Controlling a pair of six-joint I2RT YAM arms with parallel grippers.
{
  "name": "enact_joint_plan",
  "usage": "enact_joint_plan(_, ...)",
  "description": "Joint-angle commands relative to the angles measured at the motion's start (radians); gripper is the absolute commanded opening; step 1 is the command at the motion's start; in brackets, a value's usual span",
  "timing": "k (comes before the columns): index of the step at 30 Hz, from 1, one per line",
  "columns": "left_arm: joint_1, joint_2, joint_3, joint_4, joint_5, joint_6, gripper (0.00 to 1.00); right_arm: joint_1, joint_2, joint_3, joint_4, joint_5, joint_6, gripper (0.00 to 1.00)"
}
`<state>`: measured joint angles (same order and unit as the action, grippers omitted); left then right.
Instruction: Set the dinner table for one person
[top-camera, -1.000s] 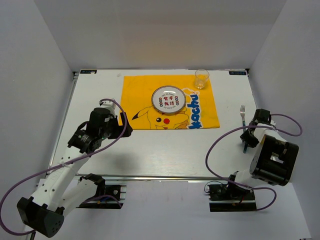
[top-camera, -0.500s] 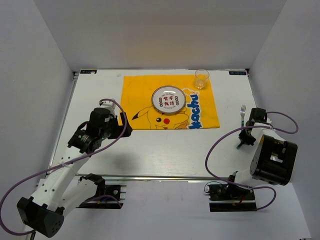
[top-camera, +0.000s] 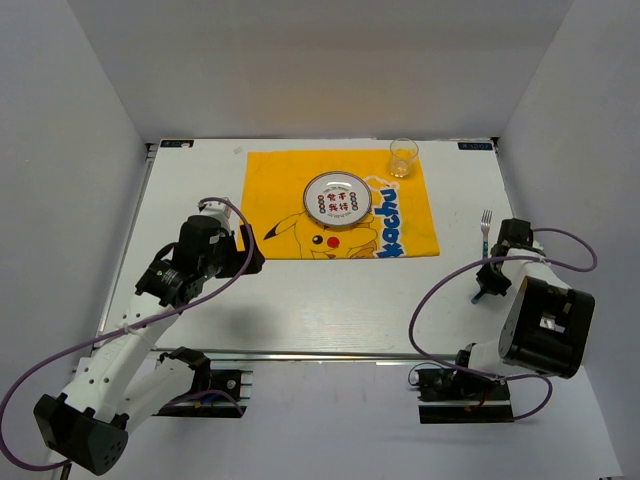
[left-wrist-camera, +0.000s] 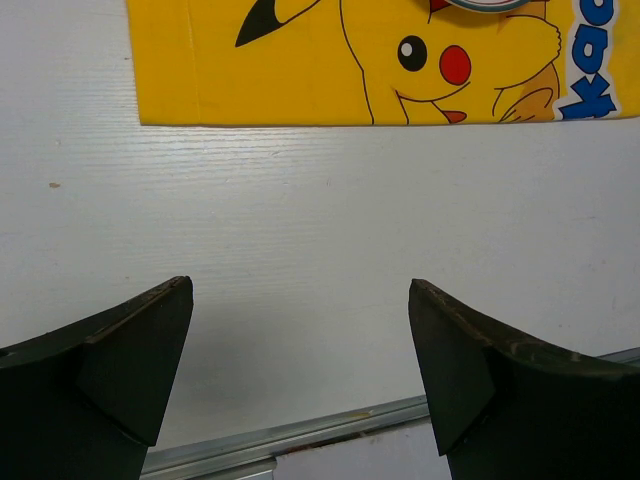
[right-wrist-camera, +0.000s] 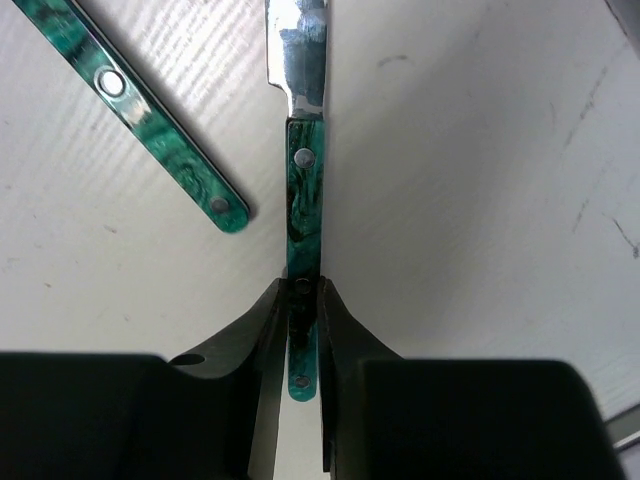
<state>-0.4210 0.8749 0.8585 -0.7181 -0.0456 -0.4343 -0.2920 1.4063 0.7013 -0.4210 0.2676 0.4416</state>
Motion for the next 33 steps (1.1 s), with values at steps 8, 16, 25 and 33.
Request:
enact_joint_plan(8, -0.002, 0.004, 0.013, -0.001, -0.010, 0.002, 0.98, 0.005, -0.173, 0.043, -0.134, 0.068, 0.020, 0.00)
enact_joint_plan(16, -0.002, 0.004, 0.017, -0.007, -0.034, -0.006, 0.98, 0.027, -0.240, 0.095, -0.157, -0.017, -0.015, 0.00)
enact_joint_plan(25, -0.002, -0.025, 0.017, -0.017, -0.092, -0.030, 0.98, 0.168, -0.155, 0.269, -0.179, -0.195, -0.049, 0.00)
enact_joint_plan(33, -0.002, -0.054, 0.011, -0.017, -0.114, -0.041, 0.98, 0.416, 0.014, 0.343, -0.151, -0.217, -0.064, 0.00)
